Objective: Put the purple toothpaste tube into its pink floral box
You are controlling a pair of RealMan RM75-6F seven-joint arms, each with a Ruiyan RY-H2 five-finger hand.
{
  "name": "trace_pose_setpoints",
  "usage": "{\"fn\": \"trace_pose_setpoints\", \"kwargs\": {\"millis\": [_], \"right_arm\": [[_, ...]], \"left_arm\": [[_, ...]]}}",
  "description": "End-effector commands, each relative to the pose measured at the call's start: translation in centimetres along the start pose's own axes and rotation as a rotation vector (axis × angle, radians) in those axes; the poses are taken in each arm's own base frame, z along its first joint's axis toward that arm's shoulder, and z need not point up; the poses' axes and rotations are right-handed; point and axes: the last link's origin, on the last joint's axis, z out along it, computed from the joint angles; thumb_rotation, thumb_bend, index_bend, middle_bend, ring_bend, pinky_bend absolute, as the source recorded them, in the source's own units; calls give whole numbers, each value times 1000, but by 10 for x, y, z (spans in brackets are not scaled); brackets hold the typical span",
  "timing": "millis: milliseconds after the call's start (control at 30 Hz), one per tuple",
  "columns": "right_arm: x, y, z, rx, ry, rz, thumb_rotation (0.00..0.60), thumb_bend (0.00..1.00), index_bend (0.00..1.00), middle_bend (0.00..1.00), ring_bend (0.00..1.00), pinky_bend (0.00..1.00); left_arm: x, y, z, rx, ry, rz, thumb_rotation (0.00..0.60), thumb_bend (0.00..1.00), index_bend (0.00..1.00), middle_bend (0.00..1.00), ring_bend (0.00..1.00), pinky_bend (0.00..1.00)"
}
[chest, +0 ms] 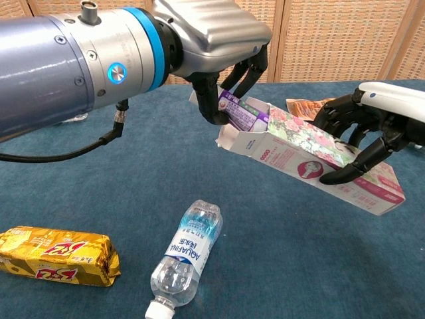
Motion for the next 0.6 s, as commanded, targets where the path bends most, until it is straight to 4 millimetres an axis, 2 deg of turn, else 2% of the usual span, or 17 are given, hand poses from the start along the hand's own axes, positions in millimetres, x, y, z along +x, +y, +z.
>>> {"fn": "trace_pose_setpoints", "kwargs": {"millis": [33, 267, 433, 600], "right_arm": [[2, -2, 0, 6, 5, 8, 600, 8, 620, 569, 391, 468], [8, -6, 1, 13, 23, 46, 600, 7, 620, 568, 391, 468], [14, -10, 2, 21, 41, 88, 600, 8, 620, 568, 391, 468], [19, -10, 3, 19, 58, 122, 600, 7, 620, 568, 391, 468]], "left_arm": [[-2, 4, 1, -5, 19, -11, 600, 383, 868, 711, 658, 647], [0, 5, 3, -12, 70, 11, 600, 383, 835, 584, 534, 548], [5, 1, 4, -10, 95, 31, 600, 384, 653, 357, 332, 403], [10, -2, 4, -8, 111, 51, 600, 383, 467, 200, 205, 293]]}}
